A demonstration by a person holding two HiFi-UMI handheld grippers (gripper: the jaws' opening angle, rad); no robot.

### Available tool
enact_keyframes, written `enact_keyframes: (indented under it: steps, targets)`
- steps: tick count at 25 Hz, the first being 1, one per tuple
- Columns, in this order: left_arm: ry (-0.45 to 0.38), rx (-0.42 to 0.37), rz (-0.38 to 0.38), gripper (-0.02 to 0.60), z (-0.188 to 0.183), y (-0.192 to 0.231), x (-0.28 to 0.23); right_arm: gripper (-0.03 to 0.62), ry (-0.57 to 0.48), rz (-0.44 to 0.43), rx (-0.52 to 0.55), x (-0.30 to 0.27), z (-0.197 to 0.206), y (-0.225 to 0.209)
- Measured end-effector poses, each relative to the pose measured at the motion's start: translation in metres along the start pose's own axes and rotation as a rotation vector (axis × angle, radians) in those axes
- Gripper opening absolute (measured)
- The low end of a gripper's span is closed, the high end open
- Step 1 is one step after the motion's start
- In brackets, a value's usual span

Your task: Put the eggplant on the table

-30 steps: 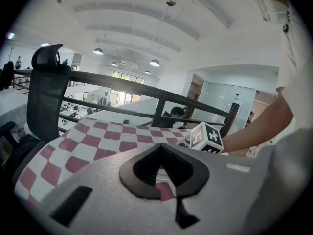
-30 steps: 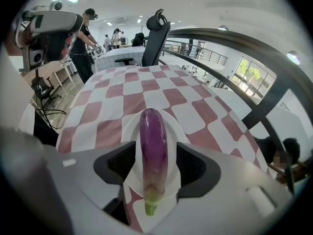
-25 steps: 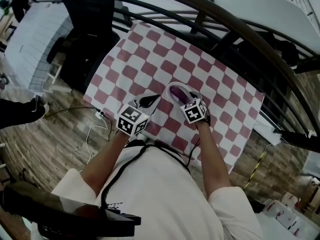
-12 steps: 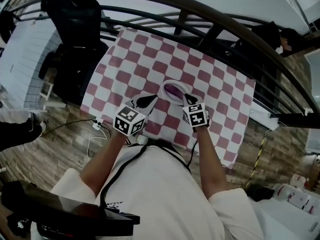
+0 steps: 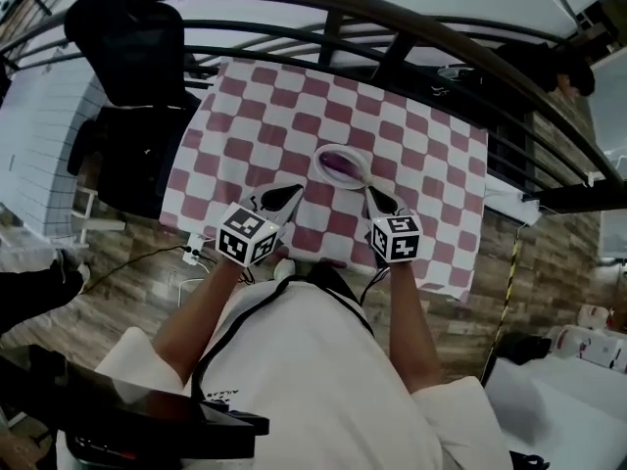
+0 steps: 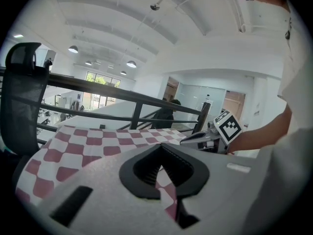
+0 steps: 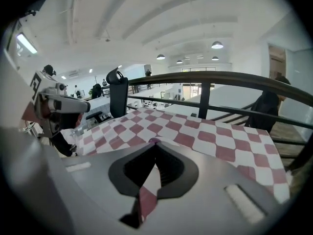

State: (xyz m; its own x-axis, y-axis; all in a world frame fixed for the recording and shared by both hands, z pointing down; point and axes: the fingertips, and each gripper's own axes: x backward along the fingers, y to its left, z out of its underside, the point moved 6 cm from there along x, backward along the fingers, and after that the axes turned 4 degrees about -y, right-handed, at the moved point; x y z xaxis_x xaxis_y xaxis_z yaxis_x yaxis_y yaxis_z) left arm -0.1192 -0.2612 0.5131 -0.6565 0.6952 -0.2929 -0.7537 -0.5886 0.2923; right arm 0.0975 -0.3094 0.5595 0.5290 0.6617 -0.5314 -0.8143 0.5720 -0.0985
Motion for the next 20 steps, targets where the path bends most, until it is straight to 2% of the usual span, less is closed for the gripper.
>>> enact_keyframes:
  steps: [6,11,20]
  targets:
    - [0.01,-0.004,0.061,0.006,0.006,-0.001,0.008,0.006,-0.104,0.07,-0.056,0.046,-0.007,0.019]
    - [-0.017,-0.009,0.114,0.006,-0.007,-0.01,0.005,0.006,-0.176,0.097,-0.084,0.08,-0.016,0.026]
    - [-0.064,-0.02,0.115,0.006,-0.024,-0.024,0.006,0.006,-0.273,0.106,-0.133,0.116,-0.026,0.028]
